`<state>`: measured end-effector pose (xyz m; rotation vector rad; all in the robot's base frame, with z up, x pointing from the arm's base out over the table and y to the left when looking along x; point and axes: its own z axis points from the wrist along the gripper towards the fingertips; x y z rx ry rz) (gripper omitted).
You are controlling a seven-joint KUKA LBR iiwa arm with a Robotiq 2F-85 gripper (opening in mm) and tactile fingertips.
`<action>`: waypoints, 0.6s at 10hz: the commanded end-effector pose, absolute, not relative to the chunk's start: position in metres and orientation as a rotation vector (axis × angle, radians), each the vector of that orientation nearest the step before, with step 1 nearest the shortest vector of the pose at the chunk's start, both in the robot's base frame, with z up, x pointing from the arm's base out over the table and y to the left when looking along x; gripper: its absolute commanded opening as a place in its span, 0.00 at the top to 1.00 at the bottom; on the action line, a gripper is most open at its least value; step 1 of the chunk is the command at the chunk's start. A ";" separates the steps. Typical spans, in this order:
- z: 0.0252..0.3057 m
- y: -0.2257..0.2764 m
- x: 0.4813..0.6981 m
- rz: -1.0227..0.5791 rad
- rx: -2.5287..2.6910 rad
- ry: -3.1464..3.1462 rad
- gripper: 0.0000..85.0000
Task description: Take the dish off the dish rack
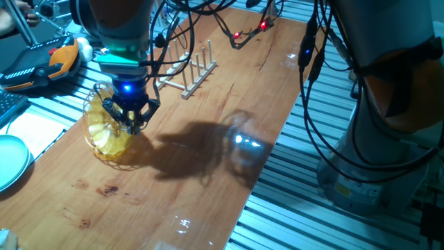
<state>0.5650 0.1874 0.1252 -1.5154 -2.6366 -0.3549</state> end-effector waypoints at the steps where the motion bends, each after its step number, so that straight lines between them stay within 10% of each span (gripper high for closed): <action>1: 0.125 0.189 0.566 -0.370 -1.520 -2.621 0.99; 6: 0.122 0.194 0.571 -0.397 -1.529 -2.599 0.99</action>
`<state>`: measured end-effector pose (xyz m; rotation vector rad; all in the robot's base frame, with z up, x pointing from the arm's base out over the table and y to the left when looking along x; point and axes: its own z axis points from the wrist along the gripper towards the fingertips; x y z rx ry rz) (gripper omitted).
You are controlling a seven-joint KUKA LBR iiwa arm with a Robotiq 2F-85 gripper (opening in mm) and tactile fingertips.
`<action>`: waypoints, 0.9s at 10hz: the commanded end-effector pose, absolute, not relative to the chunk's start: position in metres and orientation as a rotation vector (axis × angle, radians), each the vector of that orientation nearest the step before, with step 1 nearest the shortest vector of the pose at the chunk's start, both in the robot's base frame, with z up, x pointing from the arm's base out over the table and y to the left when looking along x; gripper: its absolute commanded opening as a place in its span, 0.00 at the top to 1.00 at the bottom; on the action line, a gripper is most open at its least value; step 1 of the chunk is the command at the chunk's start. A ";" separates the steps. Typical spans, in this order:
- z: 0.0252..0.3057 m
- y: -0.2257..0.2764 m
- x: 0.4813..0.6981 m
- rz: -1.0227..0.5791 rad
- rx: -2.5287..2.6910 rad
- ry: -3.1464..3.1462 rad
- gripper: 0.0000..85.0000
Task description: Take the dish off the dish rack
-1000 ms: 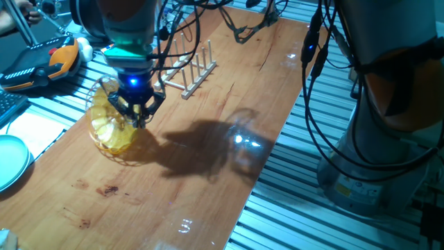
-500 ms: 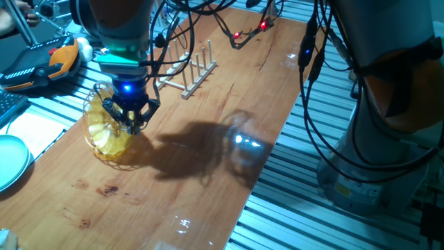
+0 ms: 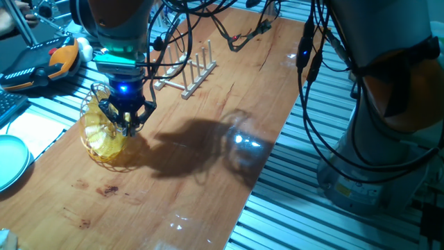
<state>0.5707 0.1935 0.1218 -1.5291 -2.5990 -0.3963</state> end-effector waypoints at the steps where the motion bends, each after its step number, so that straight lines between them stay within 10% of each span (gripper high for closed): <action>1: 0.120 0.194 0.571 -0.394 -1.528 -2.597 0.99; 9: 0.110 0.192 0.572 -0.412 -1.526 -2.570 0.99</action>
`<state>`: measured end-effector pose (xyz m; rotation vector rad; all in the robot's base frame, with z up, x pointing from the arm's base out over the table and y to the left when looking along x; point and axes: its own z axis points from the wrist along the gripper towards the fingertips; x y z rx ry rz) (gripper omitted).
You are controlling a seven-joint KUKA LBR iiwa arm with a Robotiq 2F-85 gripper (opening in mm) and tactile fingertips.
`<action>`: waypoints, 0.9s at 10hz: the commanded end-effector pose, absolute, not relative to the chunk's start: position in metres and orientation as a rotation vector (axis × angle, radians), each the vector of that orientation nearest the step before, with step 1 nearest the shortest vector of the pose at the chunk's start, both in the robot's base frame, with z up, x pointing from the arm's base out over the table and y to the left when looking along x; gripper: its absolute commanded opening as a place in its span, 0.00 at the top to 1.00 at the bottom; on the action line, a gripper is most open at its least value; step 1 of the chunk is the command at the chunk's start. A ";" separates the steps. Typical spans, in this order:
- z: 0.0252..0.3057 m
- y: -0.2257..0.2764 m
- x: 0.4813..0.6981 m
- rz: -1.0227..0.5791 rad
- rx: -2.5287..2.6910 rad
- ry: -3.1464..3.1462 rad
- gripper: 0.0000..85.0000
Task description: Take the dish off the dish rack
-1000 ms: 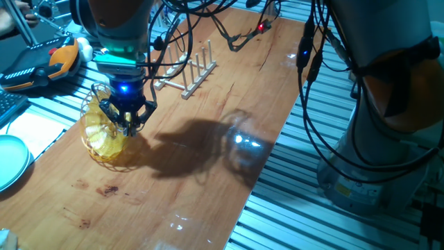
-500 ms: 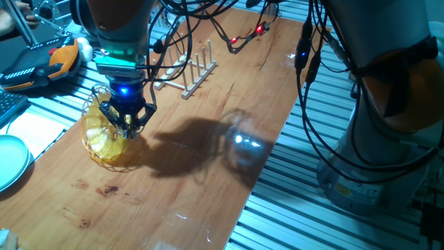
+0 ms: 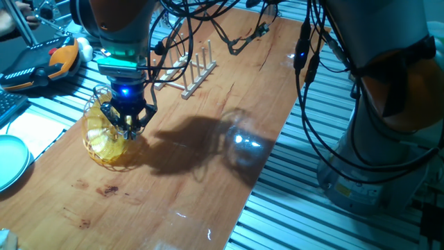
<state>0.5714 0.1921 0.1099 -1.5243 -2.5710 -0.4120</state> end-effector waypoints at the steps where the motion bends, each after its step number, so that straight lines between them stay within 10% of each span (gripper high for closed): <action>1: 0.110 0.192 0.571 -0.417 -1.523 -2.576 0.99; 9: 0.104 0.191 0.570 -0.397 -1.517 -2.617 0.72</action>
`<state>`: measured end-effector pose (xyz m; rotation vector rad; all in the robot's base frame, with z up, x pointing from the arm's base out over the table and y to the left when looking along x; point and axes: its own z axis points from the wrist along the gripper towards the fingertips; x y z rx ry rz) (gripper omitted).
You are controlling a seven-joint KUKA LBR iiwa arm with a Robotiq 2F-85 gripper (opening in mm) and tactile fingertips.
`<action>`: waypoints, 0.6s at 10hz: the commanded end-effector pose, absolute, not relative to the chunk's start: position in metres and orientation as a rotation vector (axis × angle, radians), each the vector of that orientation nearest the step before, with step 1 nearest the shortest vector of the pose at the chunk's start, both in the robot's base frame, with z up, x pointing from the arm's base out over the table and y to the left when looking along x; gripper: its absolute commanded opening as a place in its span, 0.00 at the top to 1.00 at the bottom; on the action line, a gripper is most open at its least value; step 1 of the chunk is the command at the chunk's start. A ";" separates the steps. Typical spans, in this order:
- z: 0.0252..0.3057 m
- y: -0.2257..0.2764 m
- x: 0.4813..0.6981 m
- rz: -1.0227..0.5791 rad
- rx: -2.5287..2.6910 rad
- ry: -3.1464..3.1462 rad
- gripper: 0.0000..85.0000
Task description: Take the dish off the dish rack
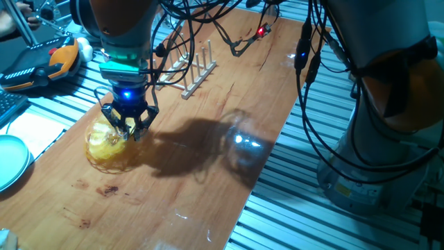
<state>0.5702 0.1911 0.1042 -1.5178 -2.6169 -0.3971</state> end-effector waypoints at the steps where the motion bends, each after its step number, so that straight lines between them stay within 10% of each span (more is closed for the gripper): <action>1: 0.103 0.191 0.570 -0.396 -1.516 -2.619 0.72; 6: 0.095 0.186 0.568 -0.383 -1.516 -2.641 0.71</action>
